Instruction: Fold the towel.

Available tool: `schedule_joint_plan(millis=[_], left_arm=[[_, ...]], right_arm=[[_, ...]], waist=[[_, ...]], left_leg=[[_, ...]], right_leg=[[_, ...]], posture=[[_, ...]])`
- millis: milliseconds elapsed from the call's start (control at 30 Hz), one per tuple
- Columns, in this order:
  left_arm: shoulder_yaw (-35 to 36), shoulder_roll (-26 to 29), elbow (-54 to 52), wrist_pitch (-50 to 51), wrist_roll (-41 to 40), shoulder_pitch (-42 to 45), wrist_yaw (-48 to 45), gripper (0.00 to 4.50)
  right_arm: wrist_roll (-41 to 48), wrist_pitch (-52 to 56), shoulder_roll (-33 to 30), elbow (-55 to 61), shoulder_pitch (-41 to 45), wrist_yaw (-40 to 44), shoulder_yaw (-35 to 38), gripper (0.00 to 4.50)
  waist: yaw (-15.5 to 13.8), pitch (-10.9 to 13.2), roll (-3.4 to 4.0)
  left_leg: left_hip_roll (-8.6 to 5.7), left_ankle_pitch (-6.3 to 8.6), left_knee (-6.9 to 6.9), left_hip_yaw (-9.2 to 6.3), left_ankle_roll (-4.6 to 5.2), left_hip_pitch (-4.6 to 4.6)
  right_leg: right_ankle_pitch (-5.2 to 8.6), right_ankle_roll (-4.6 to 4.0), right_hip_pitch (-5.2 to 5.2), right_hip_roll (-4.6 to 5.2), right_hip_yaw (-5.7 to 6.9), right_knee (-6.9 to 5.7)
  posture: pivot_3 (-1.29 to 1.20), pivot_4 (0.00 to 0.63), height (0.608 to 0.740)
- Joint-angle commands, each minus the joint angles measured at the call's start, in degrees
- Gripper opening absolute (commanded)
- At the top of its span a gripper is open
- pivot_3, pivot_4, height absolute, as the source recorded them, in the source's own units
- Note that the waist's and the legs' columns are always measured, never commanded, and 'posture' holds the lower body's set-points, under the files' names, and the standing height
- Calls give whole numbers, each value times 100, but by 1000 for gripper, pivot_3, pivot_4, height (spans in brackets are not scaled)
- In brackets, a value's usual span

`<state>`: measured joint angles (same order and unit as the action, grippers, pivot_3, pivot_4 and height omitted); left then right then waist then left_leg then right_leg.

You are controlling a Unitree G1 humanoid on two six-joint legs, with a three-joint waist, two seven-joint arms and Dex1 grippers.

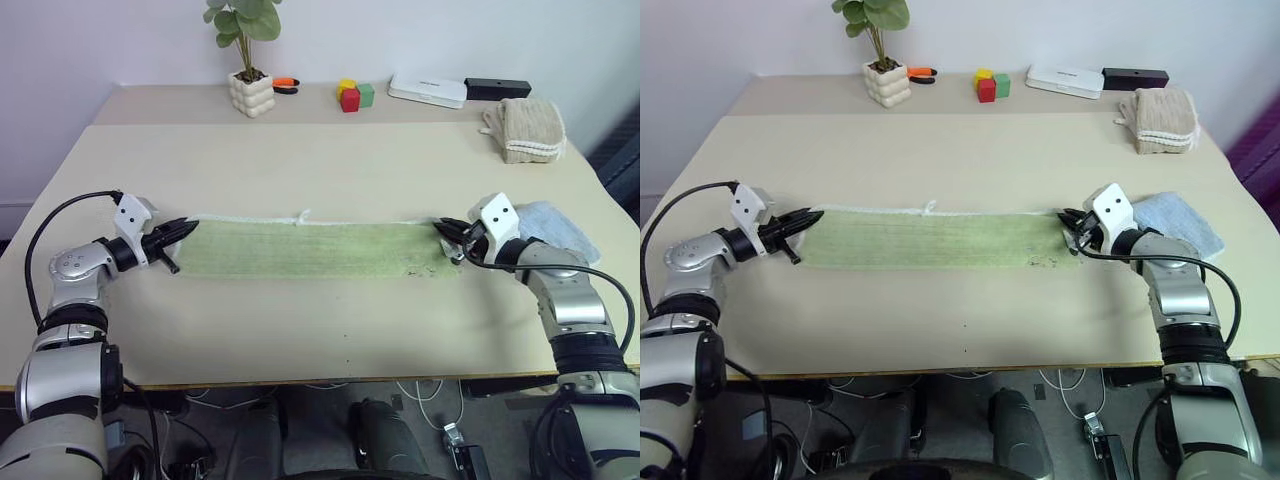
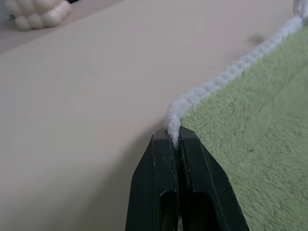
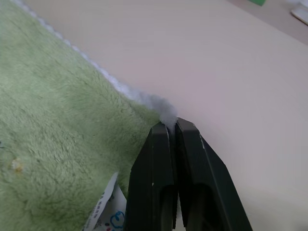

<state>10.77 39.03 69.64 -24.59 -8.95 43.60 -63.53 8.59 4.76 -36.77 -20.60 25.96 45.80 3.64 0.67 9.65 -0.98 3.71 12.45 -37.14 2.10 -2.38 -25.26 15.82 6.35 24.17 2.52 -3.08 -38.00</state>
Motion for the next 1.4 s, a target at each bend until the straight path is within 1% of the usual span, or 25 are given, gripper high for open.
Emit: schedule_joint_plan(millis=[33,100,133,267,300,333,367,433,500,533,567,600,633,667,700,733,767,833,933,1000,1100,1167,1233,1333,1400], left_arm=[[88,19,34,448,-57,160,-34,901],[42,40,9,424,30,114,86,1848],[53,49,-11,396,25,97,81,2335],[40,116,-40,292,72,55,90,4335],[35,166,-33,267,108,33,158,4500],[35,230,-15,317,132,17,179,4500],[74,299,-4,386,105,3,130,4500],[161,407,20,470,51,10,167,4500],[316,475,73,778,-104,101,226,3916],[368,524,67,946,-140,153,284,3625],[441,544,37,1138,-202,217,347,3193],[543,536,-22,1337,-309,306,449,2642],[629,520,-95,1503,-397,385,546,2044],[675,494,-197,1623,-455,457,618,1650],[713,445,-342,1755,-520,533,700,1084],[738,392,-486,1912,-583,596,766,638],[755,294,-701,2096,-649,643,851,74],[823,-8,-1259,2516,-879,688,1061,0],[909,-679,-2276,3200,-1228,588,1707,0],[963,-1297,-3105,3678,-1520,338,2264,0],[739,-2048,-4042,4100,-1648,-124,2758,0],[651,-2516,-4461,4335,-1714,-406,3134,0],[389,-2818,-4760,4433,-1597,-744,3228,0],[246,-3034,-4757,4422,-1457,-1006,3495,0],[157,-3018,-4751,4377,-1378,-1138,3570,0]], right_arm=[[1,-77,24,-1,119,28,12,291],[17,-45,29,-2,113,30,12,941],[11,-51,21,-4,109,15,22,1377],[-25,-67,-32,-42,109,-14,52,3382],[-47,-95,-62,-60,121,-57,85,3848],[-55,-103,-102,-75,138,-93,128,4354],[-76,-138,-151,-99,160,-164,186,4442],[-8,-10,-223,-125,197,-182,276,4442],[151,64,-269,3,154,-30,336,4500],[301,253,-238,112,169,-41,436,4195],[390,376,-221,217,172,-49,489,3932],[378,386,-213,302,176,-120,511,3618],[373,419,-196,379,192,-190,536,3054],[386,398,-182,477,203,-198,541,2654],[390,420,-146,601,243,-267,540,2090],[434,479,-73,715,307,-375,562,1585],[526,625,121,812,452,-680,650,1058],[544,821,633,1032,687,-1423,734,14],[387,971,1531,1528,693,-2284,515,14],[311,1095,2157,1782,556,-2772,325,14],[181,1272,2878,1949,308,-3269,-12,14],[-57,1177,3121,1925,126,-3430,-297,14],[-228,1037,3230,1709,9,-3575,-406,14],[-269,989,3248,1405,-140,-3742,-305,14],[-338,974,3174,1228,-197,-3818,-270,14]], waist=[[-1,0,0],[-3,0,0],[-2,0,0],[-1,0,0],[0,0,0],[0,0,0],[4,0,0],[7,0,0],[7,0,0],[4,0,0],[4,0,0],[-3,0,0],[-9,0,-1],[-14,1,-1],[-16,1,-1],[-14,1,-1],[-5,1,-1],[5,0,-1],[4,0,-1],[6,0,-1],[12,-1,-1],[3,-1,-1],[9,-1,-1],[4,-1,-1],[13,-1,-1]], left_leg=[[0,0,0,0,0,0],[0,0,-1,0,0,0],[0,0,-1,0,0,0],[0,0,-1,0,0,0],[0,0,-1,0,0,0],[0,0,0,0,0,0],[0,0,0,0,0,0],[0,0,0,0,0,0],[0,0,1,0,0,0],[0,0,0,0,0,0],[0,0,1,0,0,0],[0,0,0,0,0,0],[0,0,-1,-1,0,0],[0,0,-2,-2,0,-2],[0,0,-4,-3,0,-3],[0,0,-4,-3,-1,-4],[0,0,-4,-4,-1,-4],[0,-1,-3,-4,-2,-3],[1,-2,0,-8,-3,-2],[1,-2,0,-14,-3,-6],[0,-3,-4,-13,-5,-9],[-1,-3,-4,-13,-6,-8],[-1,-4,-6,-13,-7,-9],[-3,-5,-6,-14,-9,-8],[-3,-5,-5,-16,-9,-6]], right_leg=[[0,0,0,0,0,0],[0,0,0,0,0,0],[0,0,0,0,0,0],[0,0,0,0,0,0],[0,0,0,0,0,0],[0,0,0,0,0,0],[0,0,0,0,0,0],[0,0,0,0,0,0],[0,0,1,0,0,0],[0,0,1,0,0,-1],[0,0,1,0,0,-1],[0,0,0,0,0,-1],[0,0,0,0,0,-2],[0,0,0,0,2,-2],[0,0,0,1,3,-2],[0,1,0,1,3,-2],[0,1,0,1,3,-2],[0,1,0,1,2,-5],[0,1,1,-1,3,-8],[0,1,1,-2,5,-8],[-1,2,3,2,4,-8],[-1,2,2,3,3,-9],[-1,1,3,2,4,-9],[-1,1,2,2,3,-9],[-1,1,2,1,4,-9]], posture=[[0,150,740],[0,150,740],[0,150,740],[0,150,740],[0,150,740],[0,150,740],[0,150,740],[0,150,740],[0,150,740],[0,150,740],[0,150,740],[0,150,740],[0,150,740],[0,150,740],[0,150,740],[0,150,740],[0,150,740],[0,150,740],[0,150,740],[0,150,740],[0,150,740],[0,150,740],[0,150,740],[0,150,740],[0,150,740]])
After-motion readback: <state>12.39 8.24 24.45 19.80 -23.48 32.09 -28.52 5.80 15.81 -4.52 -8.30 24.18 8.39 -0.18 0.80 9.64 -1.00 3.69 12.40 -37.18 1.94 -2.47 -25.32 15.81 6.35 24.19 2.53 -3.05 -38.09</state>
